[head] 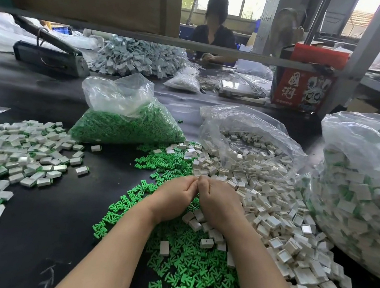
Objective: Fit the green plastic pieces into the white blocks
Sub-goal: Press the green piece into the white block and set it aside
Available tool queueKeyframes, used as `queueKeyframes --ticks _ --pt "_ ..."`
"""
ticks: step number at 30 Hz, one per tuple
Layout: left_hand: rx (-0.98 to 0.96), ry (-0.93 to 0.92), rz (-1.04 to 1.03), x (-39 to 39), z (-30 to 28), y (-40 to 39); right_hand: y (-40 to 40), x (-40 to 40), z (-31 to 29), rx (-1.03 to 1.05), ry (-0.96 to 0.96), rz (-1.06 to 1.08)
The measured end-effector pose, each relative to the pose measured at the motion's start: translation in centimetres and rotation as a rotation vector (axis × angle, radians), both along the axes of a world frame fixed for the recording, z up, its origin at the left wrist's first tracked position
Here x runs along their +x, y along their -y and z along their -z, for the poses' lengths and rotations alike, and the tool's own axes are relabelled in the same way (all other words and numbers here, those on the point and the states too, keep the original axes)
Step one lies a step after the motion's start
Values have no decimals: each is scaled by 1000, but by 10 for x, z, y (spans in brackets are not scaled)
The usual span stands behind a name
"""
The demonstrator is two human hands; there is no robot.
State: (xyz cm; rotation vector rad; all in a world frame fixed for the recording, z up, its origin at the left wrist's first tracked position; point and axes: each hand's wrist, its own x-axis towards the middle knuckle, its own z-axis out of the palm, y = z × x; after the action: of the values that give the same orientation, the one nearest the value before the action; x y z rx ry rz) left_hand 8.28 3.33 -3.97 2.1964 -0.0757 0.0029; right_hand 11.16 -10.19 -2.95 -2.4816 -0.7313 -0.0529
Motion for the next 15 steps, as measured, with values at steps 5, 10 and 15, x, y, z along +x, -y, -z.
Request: queueKeyframes --ticks 5,10,15 --pt "-12 -4 8 -2 -2 1 0 0 1 10 4 6" --pt "-224 -7 36 -3 -3 3 2 0 1 282 -147 33" --pt "-401 0 52 -5 -8 5 1 2 0 394 -184 59"
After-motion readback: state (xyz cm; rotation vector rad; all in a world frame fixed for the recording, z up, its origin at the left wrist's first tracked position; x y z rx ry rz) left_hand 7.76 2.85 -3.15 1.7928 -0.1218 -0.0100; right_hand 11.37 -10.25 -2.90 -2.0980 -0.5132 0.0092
